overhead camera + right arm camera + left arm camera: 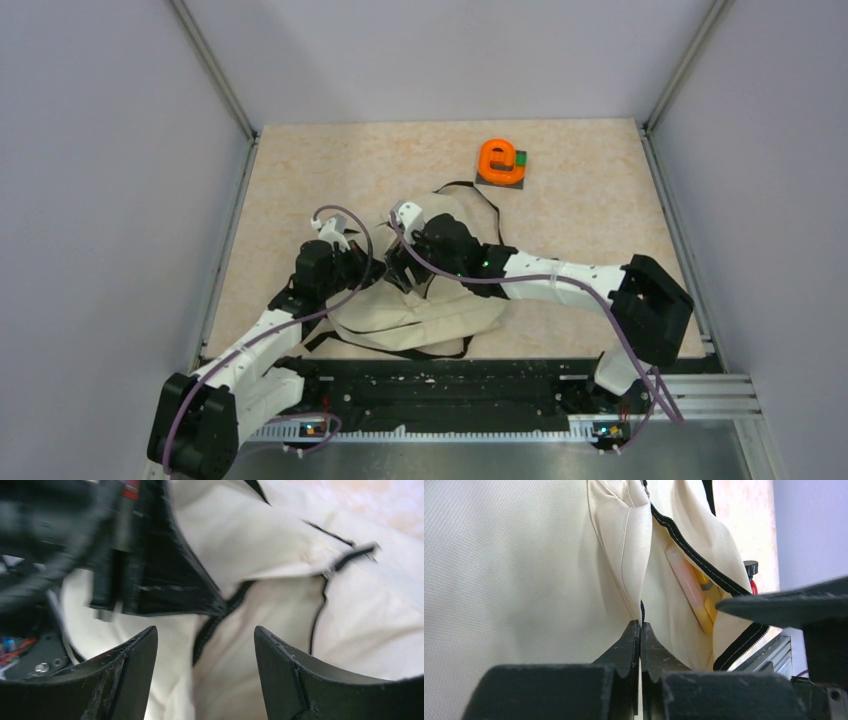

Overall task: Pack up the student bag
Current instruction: Place the stationery in the student bag, then pick up the stationery from the center of the board.

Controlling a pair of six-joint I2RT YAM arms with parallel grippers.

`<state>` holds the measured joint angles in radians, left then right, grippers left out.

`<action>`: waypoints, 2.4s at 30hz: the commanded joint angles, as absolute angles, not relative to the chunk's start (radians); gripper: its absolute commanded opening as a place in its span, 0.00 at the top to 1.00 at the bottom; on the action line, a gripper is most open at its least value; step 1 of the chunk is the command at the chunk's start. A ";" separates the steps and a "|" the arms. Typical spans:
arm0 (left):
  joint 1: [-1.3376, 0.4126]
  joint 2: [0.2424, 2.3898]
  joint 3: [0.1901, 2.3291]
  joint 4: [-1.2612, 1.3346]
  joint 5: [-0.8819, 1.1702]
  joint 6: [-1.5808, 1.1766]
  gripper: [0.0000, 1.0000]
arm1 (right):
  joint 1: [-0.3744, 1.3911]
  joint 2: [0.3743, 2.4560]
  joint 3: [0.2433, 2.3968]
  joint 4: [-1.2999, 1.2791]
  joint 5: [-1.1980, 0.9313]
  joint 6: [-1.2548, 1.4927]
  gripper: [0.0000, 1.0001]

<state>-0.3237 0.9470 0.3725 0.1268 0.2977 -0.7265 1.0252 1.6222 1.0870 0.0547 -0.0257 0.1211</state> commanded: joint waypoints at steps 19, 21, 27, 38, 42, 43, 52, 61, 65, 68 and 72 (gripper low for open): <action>-0.312 0.892 0.350 0.138 0.173 -0.688 1.00 | 0.960 1.328 1.085 -0.162 0.244 0.240 0.32; -0.313 0.893 0.346 0.146 0.175 -0.690 1.00 | 0.879 1.279 1.051 -0.242 0.282 0.305 0.32; -0.313 0.901 0.345 0.153 0.188 -0.689 1.00 | 0.566 1.159 0.894 -0.426 0.275 0.451 0.38; -0.313 0.894 0.337 0.157 0.191 -0.687 1.00 | 0.168 1.060 0.648 -0.461 0.139 0.453 0.41; -0.313 0.893 0.337 0.153 0.192 -0.686 1.00 | 0.162 1.107 0.638 -0.433 0.106 0.429 0.44; -0.313 0.892 0.337 0.153 0.191 -0.684 1.00 | 0.161 1.119 0.638 -0.426 0.098 0.420 0.44; -0.313 0.903 0.341 0.156 0.193 -0.682 1.00 | 0.163 1.199 0.638 -0.360 0.060 0.388 0.49; -0.313 0.912 0.350 0.156 0.193 -0.679 1.00 | 0.162 1.287 0.641 -0.312 0.049 0.383 0.58; -0.313 0.914 0.351 0.156 0.191 -0.677 1.00 | 0.161 1.318 0.646 -0.304 0.067 0.389 0.61; -0.313 0.918 0.353 0.156 0.189 -0.678 1.00 | 0.162 1.336 0.652 -0.303 0.077 0.392 0.66; -0.313 0.923 0.352 0.158 0.190 -0.676 1.00 | 0.162 1.336 0.655 -0.297 0.078 0.396 0.76</action>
